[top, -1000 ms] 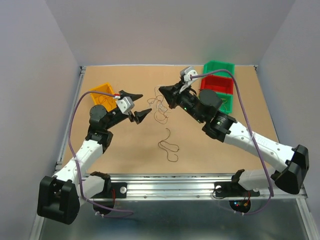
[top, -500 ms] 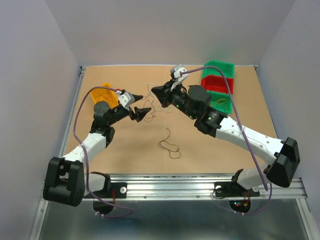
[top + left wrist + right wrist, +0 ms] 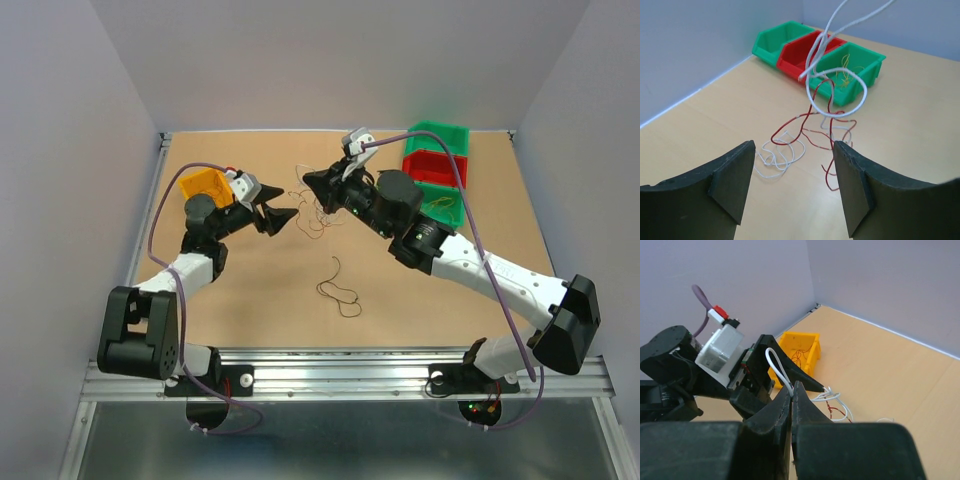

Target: Untangle the cables

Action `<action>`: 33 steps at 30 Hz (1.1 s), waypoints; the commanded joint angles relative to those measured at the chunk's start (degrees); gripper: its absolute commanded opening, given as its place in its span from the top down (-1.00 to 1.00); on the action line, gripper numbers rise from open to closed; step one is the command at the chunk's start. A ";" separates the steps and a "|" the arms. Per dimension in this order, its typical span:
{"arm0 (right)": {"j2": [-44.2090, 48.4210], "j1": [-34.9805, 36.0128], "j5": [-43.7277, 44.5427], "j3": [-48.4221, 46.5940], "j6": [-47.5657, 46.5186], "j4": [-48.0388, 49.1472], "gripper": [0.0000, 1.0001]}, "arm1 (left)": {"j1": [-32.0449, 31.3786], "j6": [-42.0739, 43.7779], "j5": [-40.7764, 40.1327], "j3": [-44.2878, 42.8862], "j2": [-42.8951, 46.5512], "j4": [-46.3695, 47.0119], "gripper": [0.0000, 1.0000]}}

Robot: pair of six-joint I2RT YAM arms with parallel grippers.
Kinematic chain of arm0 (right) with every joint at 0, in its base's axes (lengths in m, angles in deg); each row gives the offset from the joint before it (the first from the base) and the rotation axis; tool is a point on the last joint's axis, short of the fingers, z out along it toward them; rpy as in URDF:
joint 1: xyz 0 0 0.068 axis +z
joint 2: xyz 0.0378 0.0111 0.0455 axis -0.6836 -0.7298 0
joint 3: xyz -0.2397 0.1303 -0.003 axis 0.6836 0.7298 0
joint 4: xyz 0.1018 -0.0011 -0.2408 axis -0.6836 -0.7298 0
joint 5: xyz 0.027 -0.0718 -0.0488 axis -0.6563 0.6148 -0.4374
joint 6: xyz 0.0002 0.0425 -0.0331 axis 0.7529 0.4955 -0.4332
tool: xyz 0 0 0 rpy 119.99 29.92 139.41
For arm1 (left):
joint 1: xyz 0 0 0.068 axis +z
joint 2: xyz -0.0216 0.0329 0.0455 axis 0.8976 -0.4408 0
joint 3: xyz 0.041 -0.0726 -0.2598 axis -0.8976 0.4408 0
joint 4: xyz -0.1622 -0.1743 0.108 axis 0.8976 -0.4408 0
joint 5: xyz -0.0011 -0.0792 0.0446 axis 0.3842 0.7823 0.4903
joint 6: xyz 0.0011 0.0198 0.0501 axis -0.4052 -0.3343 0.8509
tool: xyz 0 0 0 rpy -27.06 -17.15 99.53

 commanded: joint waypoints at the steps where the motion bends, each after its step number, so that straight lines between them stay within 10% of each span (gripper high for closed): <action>1: 1.76 0.11 1.49 -4.76 0.84 4.15 0.99 | -0.23 0.14 3.71 -2.87 -1.38 1.74 -0.48; 18: -0.53 0.11 1.32 -7.40 1.28 5.03 0.99 | -2.86 3.39 6.35 -7.17 -8.41 -2.03 -0.10; 25: -0.70 0.02 1.75 -7.57 1.20 5.38 0.99 | -4.27 6.64 6.27 -7.01 -8.41 -3.89 -0.33; 31: -0.96 0.02 2.02 -7.66 1.28 5.47 0.99 | -4.98 8.05 3.20 -9.73 -10.17 -8.45 0.91; 33: -0.79 0.11 3.07 -8.01 0.76 5.38 0.99 | -4.98 8.49 2.05 -10.69 -10.87 -9.68 1.00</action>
